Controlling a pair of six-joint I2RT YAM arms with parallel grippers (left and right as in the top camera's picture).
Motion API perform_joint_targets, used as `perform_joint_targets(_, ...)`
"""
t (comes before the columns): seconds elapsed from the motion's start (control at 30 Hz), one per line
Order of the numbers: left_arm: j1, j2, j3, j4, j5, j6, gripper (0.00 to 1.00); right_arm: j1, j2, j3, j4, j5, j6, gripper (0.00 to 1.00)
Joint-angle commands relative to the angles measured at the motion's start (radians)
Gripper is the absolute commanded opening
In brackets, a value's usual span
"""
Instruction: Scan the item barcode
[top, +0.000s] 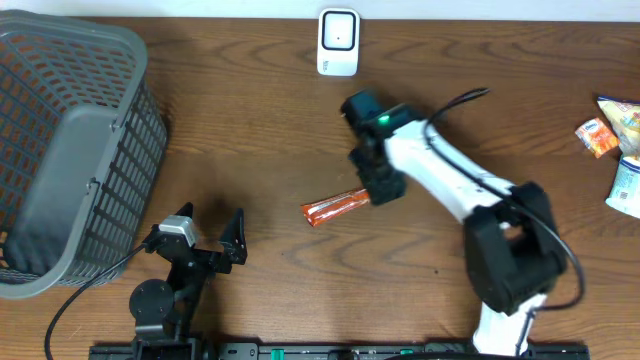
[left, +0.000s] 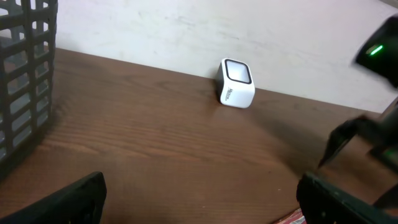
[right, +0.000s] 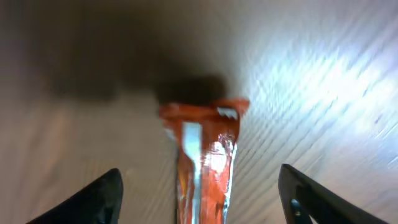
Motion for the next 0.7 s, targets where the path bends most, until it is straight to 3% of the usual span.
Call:
perform_joint_targets(0.0,0.005,0.0,-0.028,-0.012,0.016,0.002,0.98,-0.08,-0.137,0.001,0.029,-0.014,-0.577,0.8)
perform_joint_targets(0.03,0.005,0.0,-0.028,-0.012,0.016,0.002,0.98,-0.095,-0.152,0.001,0.057,-0.01,-0.75,0.83)
perform_joint_targets(0.17,0.005,0.0,-0.028,-0.012,0.016,0.002,0.98,-0.123,-0.174,0.001,0.113,-0.169,-1.748,0.99)
perform_joint_targets(0.2,0.005,0.0,-0.028,-0.012,0.016,0.002,0.98,-0.123,-0.172,-0.001,0.085,-0.238,-1.932,0.99)
perform_joint_targets(0.23,0.005,0.0,-0.028,-0.012,0.016,0.002,0.98,-0.122,-0.164,-0.006,0.042,-0.315,-2.148,0.93)
perform_joint_targets(0.27,0.005,0.0,-0.028,-0.012,0.016,0.002,0.98,-0.122,-0.157,-0.01,0.019,-0.354,-2.261,0.86)
perform_joint_targets(0.33,0.005,0.0,-0.028,-0.012,0.016,0.002,0.98,-0.122,-0.132,-0.015,0.01,-0.378,-2.359,0.74)
perform_joint_targets(0.67,0.005,0.0,-0.028,-0.012,0.016,0.002,0.98,-0.124,0.021,-0.015,0.087,-0.42,-2.443,0.71)
